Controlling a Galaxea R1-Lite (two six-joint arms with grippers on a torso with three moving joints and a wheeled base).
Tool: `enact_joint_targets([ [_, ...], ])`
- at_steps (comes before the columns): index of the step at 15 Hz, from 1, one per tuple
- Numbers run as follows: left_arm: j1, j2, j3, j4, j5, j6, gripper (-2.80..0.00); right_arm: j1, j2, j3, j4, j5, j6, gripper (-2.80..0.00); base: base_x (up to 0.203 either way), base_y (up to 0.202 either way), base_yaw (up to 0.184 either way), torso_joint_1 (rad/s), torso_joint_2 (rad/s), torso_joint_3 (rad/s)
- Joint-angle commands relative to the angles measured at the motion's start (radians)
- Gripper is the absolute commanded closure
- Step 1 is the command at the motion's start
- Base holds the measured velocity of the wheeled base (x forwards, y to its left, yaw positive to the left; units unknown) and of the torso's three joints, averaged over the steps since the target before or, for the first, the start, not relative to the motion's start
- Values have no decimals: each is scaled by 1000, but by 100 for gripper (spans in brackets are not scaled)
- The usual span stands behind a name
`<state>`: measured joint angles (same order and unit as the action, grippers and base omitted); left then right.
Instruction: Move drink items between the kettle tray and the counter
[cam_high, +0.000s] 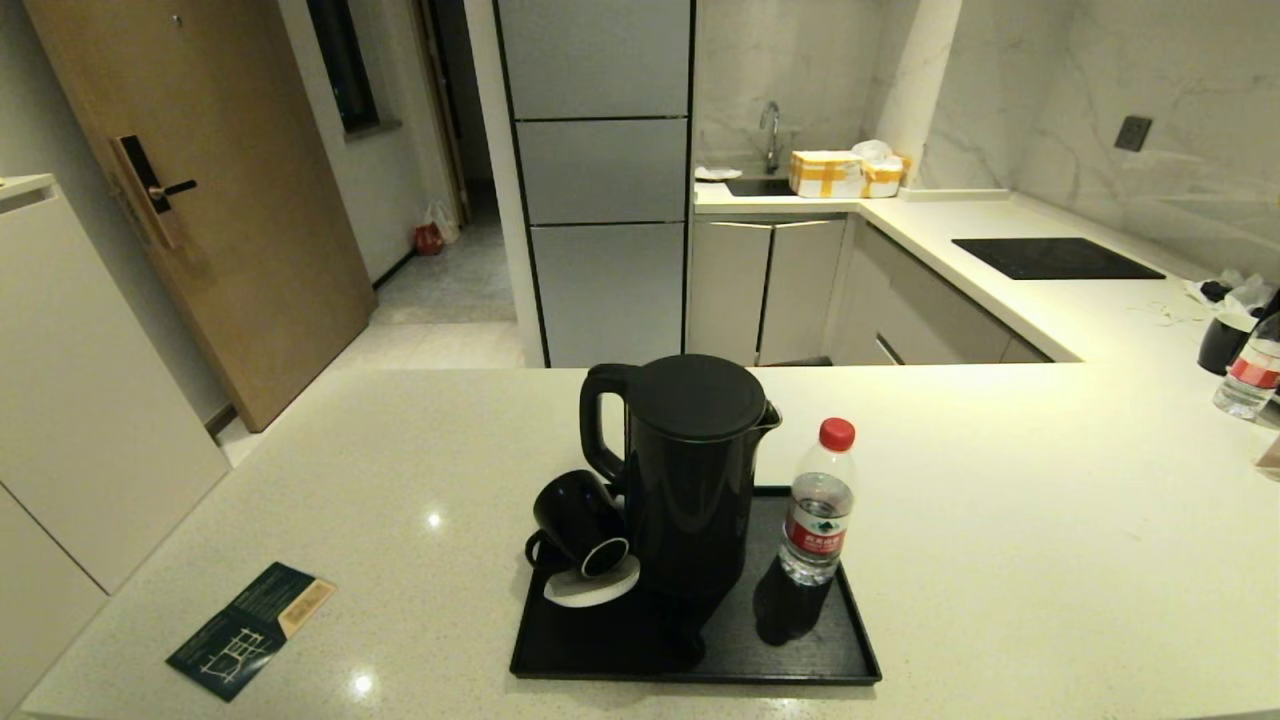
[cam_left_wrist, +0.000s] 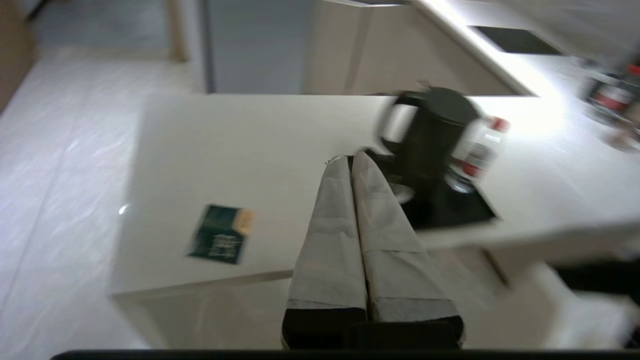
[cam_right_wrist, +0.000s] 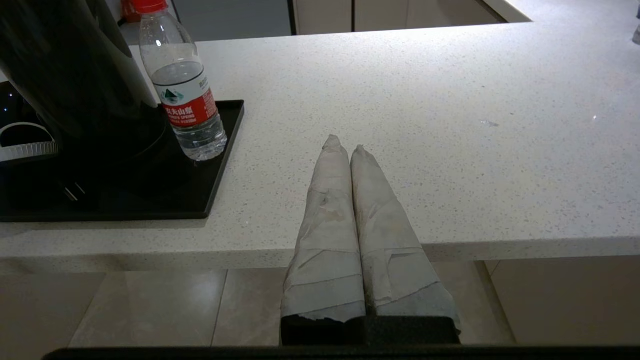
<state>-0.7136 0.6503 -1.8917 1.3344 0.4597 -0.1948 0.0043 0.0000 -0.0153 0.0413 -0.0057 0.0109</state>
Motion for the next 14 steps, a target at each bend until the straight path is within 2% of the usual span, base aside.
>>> enact_joint_targets([
  [1, -124, 75, 40, -4, 247, -33, 0, 0, 2, 0, 0, 0, 0, 0, 0, 0, 0, 0, 0, 0],
  [2, -97, 98, 64, -12, 239, -47, 0, 0, 1, 0, 0, 0, 0, 0, 0, 0, 0, 0, 0, 0],
  [3, -34, 112, 91, -18, 211, -56, 0, 0, 1, 0, 0, 0, 0, 0, 0, 0, 0, 0, 0, 0],
  [4, 73, 118, 125, -24, 153, -64, 0, 0, 0, 0, 0, 0, 0, 0, 0, 0, 0, 0, 0, 0],
  [6, 391, 96, 238, -35, -36, -74, 0, 0, 2, 0, 0, 0, 0, 0, 0, 0, 0, 0, 0, 0],
  [7, 508, 67, 315, -55, -120, -57, 0, 0, 0, 0, 0, 0, 0, 0, 0, 0, 0, 0, 0, 0],
  [8, 584, 7, 406, -78, -202, -36, 0, 0, 0, 0, 0, 0, 0, 0, 0, 0, 0, 0, 0, 0],
  [9, 622, -67, 495, -103, -277, -12, 0, 0, 1, 0, 0, 0, 0, 0, 0, 0, 0, 0, 0, 0],
  [10, 634, -169, 613, -191, -313, 49, 0, 0, 1, 0, 0, 0, 0, 0, 0, 0, 0, 0, 0, 0],
  [12, 662, -405, 781, -317, -321, 167, 0, 0, 0, 0, 0, 0, 0, 0, 0, 0, 0, 0, 0, 0],
  [14, 692, -559, 934, -423, -333, 293, 0, 0, 0, 0, 0, 0, 0, 0, 0, 0, 0, 0, 0, 0],
])
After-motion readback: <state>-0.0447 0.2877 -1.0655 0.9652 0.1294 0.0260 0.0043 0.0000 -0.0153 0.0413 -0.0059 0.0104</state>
